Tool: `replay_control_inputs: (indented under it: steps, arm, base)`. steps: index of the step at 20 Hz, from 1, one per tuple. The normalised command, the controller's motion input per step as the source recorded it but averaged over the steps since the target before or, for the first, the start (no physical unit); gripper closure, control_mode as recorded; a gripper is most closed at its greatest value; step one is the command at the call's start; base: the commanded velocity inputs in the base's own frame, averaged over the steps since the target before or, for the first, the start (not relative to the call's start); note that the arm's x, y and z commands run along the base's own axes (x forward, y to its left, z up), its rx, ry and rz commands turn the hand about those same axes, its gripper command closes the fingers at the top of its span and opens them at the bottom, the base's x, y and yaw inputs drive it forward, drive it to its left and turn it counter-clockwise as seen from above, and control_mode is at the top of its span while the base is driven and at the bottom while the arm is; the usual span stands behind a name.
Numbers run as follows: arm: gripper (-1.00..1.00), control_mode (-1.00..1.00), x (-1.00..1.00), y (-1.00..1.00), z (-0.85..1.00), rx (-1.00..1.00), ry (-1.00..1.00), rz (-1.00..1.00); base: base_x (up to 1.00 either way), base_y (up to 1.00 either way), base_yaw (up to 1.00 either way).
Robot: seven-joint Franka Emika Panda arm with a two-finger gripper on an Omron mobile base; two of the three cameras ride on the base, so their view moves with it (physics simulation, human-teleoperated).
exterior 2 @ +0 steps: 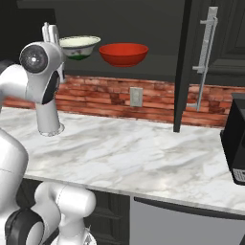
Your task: Move the bowls from the cabinet to the plates on the dining table.
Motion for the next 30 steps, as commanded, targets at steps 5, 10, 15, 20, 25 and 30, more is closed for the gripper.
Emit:
replay_control_inputs:
  steps: [5, 10, 15, 20, 25, 30]
  arm:
    - [-1.00, -1.00, 0.29, -0.10, -0.04, 0.02, 0.04, 0.01]
    - [-1.00, -1.00, 0.30, -0.11, -0.06, 0.00, 0.00, 0.00]
    - [-1.00, -1.00, 0.27, -0.19, -0.04, 0.00, 0.03, -0.01]
    - [-1.00, -1.00, 0.22, -0.19, -0.05, 0.01, 0.02, -0.02]
    - [-1.00, -1.00, 0.22, -0.21, -0.05, 0.02, 0.02, -0.02]
    - [-1.00, -1.00, 0.17, -0.22, 0.00, 0.07, 0.03, 0.00]
  base:
    - [0.00, 0.00, 0.00]
    - [0.00, 0.00, 0.00]
    - [0.00, 0.00, 0.00]
    - [0.00, 0.00, 0.00]
    - [0.00, 0.00, 0.00]
    - [0.00, 0.00, 0.00]
